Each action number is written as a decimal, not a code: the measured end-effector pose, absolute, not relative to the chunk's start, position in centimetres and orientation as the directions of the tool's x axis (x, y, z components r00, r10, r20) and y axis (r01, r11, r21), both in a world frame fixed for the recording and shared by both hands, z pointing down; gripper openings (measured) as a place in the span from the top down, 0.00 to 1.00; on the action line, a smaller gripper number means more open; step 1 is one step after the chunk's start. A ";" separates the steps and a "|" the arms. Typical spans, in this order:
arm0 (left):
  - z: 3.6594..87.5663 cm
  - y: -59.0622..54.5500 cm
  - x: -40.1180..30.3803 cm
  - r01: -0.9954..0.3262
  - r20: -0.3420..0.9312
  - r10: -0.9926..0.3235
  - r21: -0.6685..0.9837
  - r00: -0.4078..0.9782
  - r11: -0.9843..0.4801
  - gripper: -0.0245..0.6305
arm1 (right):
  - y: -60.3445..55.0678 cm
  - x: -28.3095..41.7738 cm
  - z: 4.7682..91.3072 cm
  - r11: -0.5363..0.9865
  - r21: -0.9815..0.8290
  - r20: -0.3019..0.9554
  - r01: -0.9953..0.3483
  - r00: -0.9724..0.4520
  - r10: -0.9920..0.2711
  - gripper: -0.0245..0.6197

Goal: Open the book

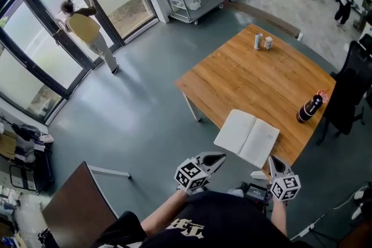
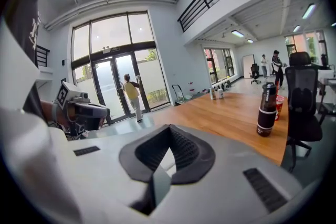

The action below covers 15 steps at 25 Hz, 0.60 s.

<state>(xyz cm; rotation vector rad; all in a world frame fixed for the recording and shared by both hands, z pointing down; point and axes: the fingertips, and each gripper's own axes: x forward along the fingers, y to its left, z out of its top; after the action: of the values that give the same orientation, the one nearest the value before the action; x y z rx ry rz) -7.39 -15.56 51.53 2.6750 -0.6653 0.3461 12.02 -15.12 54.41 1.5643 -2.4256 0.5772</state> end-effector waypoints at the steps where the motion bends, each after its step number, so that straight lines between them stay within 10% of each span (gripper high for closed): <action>1: 51.5 -15.2 -8.8 -0.489 0.315 -0.401 0.285 0.860 -0.825 0.95 | -15.0 10.2 54.0 0.370 -0.211 0.362 -0.905 -0.424 -0.830 0.98; 15: 53.0 -11.0 -21.7 -0.397 0.274 -0.322 0.287 0.906 -0.872 0.95 | -6.4 -2.1 54.0 0.239 -0.145 0.404 -0.960 -0.278 -0.872 0.98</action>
<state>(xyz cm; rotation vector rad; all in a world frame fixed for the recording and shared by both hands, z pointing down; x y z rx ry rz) -21.69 -10.96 53.03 2.7298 -0.5315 0.3111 -2.12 -6.43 53.98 1.7203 -2.2729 0.5380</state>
